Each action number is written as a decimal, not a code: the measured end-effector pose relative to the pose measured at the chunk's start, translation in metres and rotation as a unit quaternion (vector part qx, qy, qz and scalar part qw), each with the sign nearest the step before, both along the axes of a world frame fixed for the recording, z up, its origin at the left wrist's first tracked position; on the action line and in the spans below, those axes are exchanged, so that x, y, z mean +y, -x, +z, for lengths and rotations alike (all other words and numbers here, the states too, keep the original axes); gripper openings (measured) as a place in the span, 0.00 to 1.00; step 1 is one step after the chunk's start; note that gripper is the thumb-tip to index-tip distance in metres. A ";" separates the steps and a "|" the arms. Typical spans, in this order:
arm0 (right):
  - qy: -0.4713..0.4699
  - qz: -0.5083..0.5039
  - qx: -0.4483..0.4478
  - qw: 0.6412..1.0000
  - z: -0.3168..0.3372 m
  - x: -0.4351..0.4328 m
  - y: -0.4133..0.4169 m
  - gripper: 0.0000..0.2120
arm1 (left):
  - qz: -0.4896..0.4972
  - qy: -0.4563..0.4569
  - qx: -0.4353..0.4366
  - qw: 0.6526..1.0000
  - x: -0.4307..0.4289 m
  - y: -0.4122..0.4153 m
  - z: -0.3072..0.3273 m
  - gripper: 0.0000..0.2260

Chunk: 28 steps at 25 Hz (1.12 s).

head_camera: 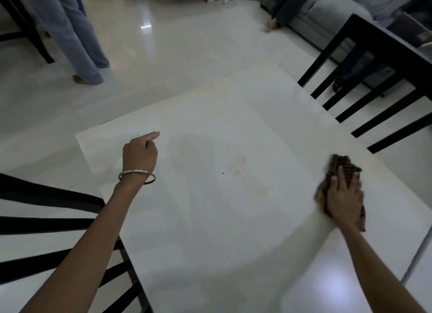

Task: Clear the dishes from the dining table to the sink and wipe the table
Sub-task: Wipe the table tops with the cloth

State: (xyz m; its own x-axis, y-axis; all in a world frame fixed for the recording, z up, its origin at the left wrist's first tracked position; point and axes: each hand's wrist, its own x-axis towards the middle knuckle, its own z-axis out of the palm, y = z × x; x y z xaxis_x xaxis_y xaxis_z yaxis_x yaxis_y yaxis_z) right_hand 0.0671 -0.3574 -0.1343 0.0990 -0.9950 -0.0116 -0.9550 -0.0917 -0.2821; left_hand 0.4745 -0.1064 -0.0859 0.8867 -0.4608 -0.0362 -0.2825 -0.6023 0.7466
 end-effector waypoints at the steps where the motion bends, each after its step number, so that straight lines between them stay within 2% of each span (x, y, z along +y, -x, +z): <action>1: -0.008 -0.037 -0.003 0.999 0.001 -0.026 -0.012 0.24 | 0.001 0.011 -0.007 1.000 -0.006 -0.006 -0.001 0.21; 2: -0.016 -0.058 -0.005 0.998 0.001 -0.043 -0.026 0.25 | 0.005 0.023 -0.012 1.000 -0.009 -0.011 -0.002 0.21; 4: -0.017 -0.036 0.001 0.999 -0.001 -0.059 -0.068 0.25 | 0.017 0.055 -0.012 0.998 -0.015 -0.021 -0.001 0.21; 7: -0.007 0.093 0.010 0.996 -0.005 -0.062 -0.163 0.24 | 0.029 0.094 -0.010 0.995 -0.019 -0.030 0.001 0.20; 10: -0.010 0.244 0.031 0.969 -0.008 -0.030 -0.255 0.24 | 0.029 0.106 -0.005 0.994 -0.018 -0.030 0.004 0.20; 12: 0.012 0.376 0.040 0.926 -0.008 0.020 -0.280 0.23 | 0.033 0.112 0.003 0.993 -0.016 -0.026 0.007 0.19; 15: 0.044 0.560 0.013 0.827 -0.020 0.126 -0.257 0.21 | 0.042 0.125 0.014 0.991 -0.015 -0.013 0.013 0.19; 18: 0.008 0.667 0.012 0.745 -0.034 0.244 -0.184 0.21 | 0.039 0.134 0.014 0.990 -0.016 0.006 0.021 0.19; 20: 0.049 0.712 0.035 0.699 -0.044 0.300 -0.114 0.21 | 0.031 0.138 0.017 0.990 -0.017 0.021 0.026 0.18; 21: 0.073 0.721 0.058 0.687 -0.043 0.314 -0.079 0.22 | 0.026 0.142 0.022 0.989 -0.016 0.030 0.027 0.18; 22: 0.072 0.711 0.074 0.695 -0.038 0.315 -0.049 0.23 | 0.024 0.145 0.028 0.989 -0.015 0.036 0.028 0.18; 23: 0.058 0.675 0.068 0.732 -0.031 0.304 -0.025 0.22 | 0.022 0.148 0.033 0.988 -0.013 0.042 0.027 0.18; 26: 0.047 0.448 0.032 0.892 -0.014 0.219 0.008 0.23 | 0.014 0.147 0.040 0.988 -0.009 0.054 0.022 0.19; 28: 0.034 0.241 0.011 0.970 -0.008 0.142 0.011 0.23 | 0.003 0.142 0.043 0.989 -0.009 0.059 0.021 0.18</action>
State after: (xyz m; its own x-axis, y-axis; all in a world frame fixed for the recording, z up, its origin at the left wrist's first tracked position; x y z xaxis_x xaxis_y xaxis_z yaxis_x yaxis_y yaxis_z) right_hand 0.0564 -0.2157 -0.1425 0.5538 -0.8314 0.0452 -0.8018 -0.5471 -0.2402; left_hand 0.4159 -0.1154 -0.0651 0.8891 -0.4574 0.0182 -0.2073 -0.3669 0.9069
